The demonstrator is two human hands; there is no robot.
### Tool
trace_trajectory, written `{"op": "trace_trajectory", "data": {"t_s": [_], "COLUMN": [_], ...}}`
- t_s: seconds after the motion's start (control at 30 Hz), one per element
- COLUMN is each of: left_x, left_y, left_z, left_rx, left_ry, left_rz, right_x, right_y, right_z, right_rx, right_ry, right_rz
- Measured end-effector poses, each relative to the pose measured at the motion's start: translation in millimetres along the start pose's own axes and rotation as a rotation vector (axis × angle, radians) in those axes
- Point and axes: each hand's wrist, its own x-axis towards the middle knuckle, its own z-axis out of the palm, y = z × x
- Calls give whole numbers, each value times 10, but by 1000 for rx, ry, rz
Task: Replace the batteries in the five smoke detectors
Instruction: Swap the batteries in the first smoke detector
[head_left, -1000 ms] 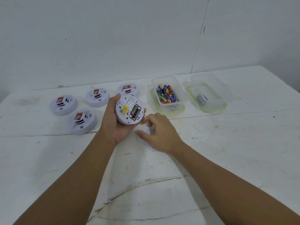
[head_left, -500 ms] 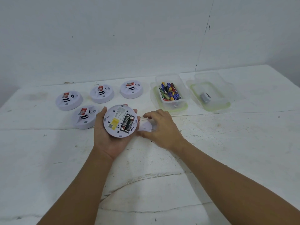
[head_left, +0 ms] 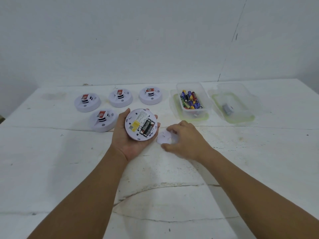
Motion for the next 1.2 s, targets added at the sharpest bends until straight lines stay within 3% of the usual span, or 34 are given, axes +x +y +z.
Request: {"op": "trace_trajectory", "data": {"t_s": [0.27,0.37,0.53,0.6,0.67,0.73,0.8,0.9,0.97,1.07,1.2], "left_x": [-4,-23,-7,624,1030,573,1,-51,-72,-88,-70], "left_y": [-1,-6,-32,-83,-148,-203,-20,-24,-31,4,13], "left_z": [-5,41,31,-625,-1196,-780,-30,35,89,101,93], "left_rx": [-6,35,-22,-44,-156,-86,-71,-27,125,74,50], "left_ry": [29,78,-38,104,74,47,-100,69,88,6,36], "left_rz": [1,-3,-5,70,29,77,-103,10,-42,-72,-122], "right_x": [-50,-100,-59,-60,-163,-13,72,122,135,206,248], "right_y": [-76,-261,-623,-918,-1202,-890,-671,-684,-675,-611,-593], "right_z": [83,37,31,-135,-373,-111,130,158,165,203,240], "right_rx": [244,389,339,325,348,202,251,385,404,402,420], "right_ry": [269,424,310,208,202,286,295,267,266,268,279], "right_rz": [73,-34,-139,-262,-288,-356,-267,-256,-260,-236,-226]}}
